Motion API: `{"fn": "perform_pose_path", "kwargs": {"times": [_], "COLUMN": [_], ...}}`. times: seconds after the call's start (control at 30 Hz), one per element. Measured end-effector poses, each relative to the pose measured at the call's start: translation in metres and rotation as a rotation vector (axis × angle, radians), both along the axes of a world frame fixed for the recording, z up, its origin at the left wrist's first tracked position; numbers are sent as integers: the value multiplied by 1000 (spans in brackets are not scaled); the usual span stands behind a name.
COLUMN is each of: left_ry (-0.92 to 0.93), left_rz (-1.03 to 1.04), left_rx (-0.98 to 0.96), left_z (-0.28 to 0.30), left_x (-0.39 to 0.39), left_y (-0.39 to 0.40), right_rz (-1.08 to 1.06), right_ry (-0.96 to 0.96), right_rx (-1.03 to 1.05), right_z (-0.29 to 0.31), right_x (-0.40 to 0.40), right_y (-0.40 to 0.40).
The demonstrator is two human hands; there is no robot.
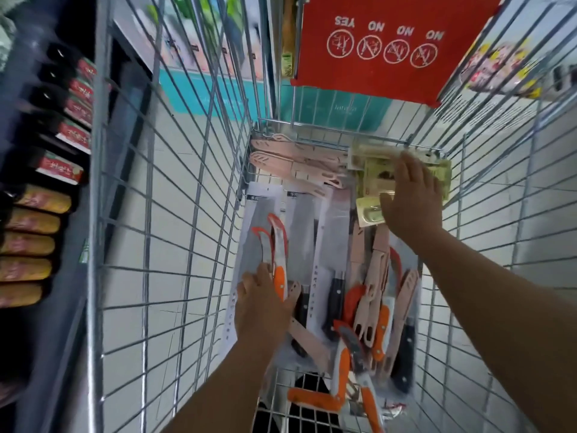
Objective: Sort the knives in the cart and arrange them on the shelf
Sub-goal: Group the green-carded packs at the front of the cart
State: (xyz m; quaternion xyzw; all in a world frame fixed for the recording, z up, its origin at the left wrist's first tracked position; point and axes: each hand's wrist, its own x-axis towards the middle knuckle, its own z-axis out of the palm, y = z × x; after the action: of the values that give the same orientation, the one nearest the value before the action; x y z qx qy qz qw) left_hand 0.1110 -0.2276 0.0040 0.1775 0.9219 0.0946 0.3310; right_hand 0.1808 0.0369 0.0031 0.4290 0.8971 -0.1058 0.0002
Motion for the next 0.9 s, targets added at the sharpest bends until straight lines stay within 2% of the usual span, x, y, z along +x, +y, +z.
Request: {"fn": "perform_pose_path", "kwargs": {"times": [0.1, 0.27, 0.5, 0.6, 0.7, 0.8, 0.9], "left_ry": [-33, -81, -89, -120, -158, -252, -277], "left_rz": [84, 161, 70, 81, 121, 215, 196], "left_rx": [-30, -125, -186, -130, -54, 147, 213], "left_z": [1, 0, 6, 4, -6, -2, -2], "left_x": [1, 1, 13, 11, 12, 19, 27], "left_y": [5, 3, -4, -9, -12, -10, -8], "right_rz": [34, 155, 327, 216, 75, -144, -306], "right_ry": [19, -61, -223, -181, -53, 122, 204], "right_rx": [-27, -230, -552, -639, -700, -806, -878], "right_z": [5, 6, 1, 7, 4, 6, 10], "right_x": [-1, 1, 12, 10, 8, 7, 8], "right_y": [-38, -107, -183, -194, -200, -204, -201]}}
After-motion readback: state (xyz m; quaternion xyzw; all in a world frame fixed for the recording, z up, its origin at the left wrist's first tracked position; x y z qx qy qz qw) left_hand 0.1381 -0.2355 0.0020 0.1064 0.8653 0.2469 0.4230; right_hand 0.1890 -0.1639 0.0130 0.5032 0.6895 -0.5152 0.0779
